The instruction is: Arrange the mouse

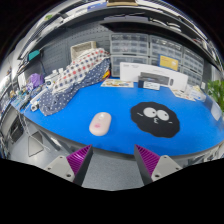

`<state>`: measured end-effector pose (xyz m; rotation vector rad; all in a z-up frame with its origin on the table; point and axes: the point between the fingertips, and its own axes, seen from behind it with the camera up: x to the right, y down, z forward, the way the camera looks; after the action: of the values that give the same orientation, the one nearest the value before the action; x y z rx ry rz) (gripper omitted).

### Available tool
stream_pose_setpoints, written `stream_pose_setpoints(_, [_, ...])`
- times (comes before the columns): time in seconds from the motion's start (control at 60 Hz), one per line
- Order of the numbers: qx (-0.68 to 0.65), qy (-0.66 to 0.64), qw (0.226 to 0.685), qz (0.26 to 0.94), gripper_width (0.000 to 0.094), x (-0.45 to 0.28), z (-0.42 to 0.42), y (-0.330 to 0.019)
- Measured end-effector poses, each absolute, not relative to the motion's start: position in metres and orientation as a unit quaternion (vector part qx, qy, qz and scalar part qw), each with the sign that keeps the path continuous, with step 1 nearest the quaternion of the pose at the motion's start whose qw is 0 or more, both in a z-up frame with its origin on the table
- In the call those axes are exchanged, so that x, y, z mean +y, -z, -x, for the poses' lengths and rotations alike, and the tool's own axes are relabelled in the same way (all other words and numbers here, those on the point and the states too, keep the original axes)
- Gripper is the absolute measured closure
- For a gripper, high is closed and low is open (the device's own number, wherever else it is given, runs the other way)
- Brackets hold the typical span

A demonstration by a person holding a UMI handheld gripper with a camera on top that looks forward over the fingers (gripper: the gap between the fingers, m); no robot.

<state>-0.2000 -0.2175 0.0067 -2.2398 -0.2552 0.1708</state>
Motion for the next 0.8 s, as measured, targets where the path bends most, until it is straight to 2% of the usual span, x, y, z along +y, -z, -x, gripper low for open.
stream_pose_setpoints(0.217, [-0.096, -0.057, 0.422, 0.900, 0.0116, -0.164, 0.253, 0.008])
stream_pose_setpoints(0.333, [-0.082, -0.048, 0.418, 0.904, 0.0171, -0.137, 0.264, 0.017])
stream_pose_setpoints(0.433, [-0.068, -0.039, 0.421, 0.904, 0.0261, -0.118, 0.266, 0.017])
stream_pose_setpoints(0.5, [-0.054, -0.033, 0.416, 0.907, 0.0453, -0.111, 0.263, 0.018])
stream_pose_setpoints(0.633, [-0.049, -0.033, 0.403, 0.913, 0.0527, -0.111, 0.262, 0.020])
stream_pose_setpoints(0.65, [-0.050, -0.032, 0.401, 0.914, 0.0509, -0.111, 0.262, 0.020])
stream_pose_setpoints(0.667, [-0.051, -0.031, 0.400, 0.915, 0.0567, -0.111, 0.263, 0.020])
stream_pose_setpoints(0.717, [-0.059, -0.026, 0.394, 0.917, 0.0602, -0.112, 0.263, 0.020])
stream_pose_setpoints(0.733, [-0.062, -0.025, 0.393, 0.917, 0.0567, -0.112, 0.263, 0.020])
stream_pose_setpoints(0.75, [-0.064, -0.026, 0.393, 0.917, 0.0629, -0.112, 0.264, 0.020])
stream_pose_setpoints(0.8, [-0.070, -0.027, 0.392, 0.917, 0.0629, -0.112, 0.264, 0.020])
